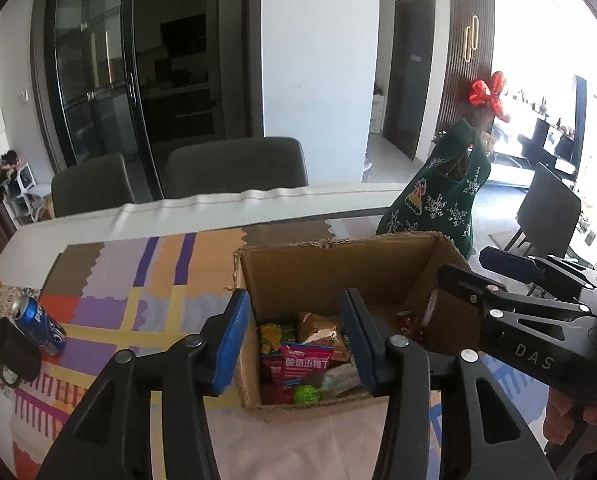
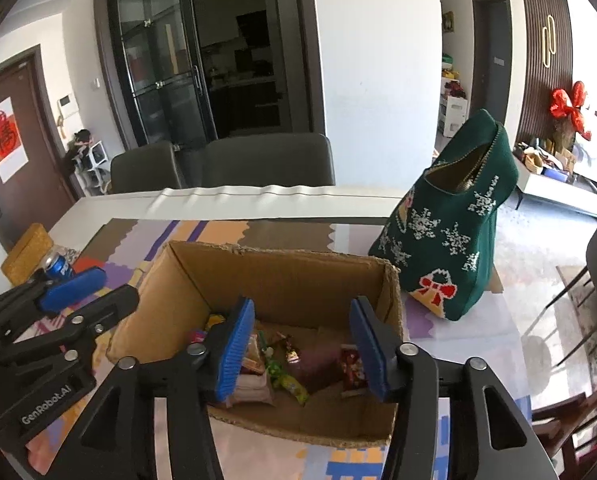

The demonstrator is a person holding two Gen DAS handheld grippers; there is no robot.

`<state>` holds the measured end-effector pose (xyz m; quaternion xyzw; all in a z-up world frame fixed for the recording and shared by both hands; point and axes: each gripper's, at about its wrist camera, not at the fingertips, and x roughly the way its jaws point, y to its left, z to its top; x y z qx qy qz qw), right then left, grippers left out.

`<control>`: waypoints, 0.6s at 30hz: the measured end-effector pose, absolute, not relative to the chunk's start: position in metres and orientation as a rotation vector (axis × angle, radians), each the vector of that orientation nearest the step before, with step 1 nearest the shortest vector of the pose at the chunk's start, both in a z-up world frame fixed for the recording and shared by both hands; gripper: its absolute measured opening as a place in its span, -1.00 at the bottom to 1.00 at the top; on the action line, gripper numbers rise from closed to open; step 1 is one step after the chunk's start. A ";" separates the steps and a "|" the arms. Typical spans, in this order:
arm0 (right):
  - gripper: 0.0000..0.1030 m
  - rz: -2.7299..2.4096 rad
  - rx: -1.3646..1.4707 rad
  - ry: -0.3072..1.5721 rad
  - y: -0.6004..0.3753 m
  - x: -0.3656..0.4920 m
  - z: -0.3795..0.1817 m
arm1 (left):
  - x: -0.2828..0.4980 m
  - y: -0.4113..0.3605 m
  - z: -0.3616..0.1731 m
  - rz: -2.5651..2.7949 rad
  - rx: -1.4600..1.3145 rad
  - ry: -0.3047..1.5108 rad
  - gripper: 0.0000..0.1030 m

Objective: Organize snacks

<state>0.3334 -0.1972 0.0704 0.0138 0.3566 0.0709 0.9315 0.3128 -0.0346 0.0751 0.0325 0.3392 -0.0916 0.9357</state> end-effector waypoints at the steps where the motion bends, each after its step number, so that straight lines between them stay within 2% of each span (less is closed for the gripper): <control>1: 0.10 0.146 0.028 0.731 -0.198 0.331 0.070 | 0.309 -0.035 0.076 -0.176 0.080 0.685 -0.01; 6: 0.22 0.146 0.014 0.713 -0.197 0.313 0.074 | 0.286 -0.033 0.086 -0.138 0.110 0.640 0.17; 11: 0.43 0.120 0.002 0.660 -0.199 0.278 0.083 | 0.257 -0.025 0.095 -0.111 0.097 0.599 0.46; 18: 0.58 0.103 -0.031 0.585 -0.196 0.226 0.097 | 0.207 -0.018 0.101 -0.094 0.101 0.547 0.75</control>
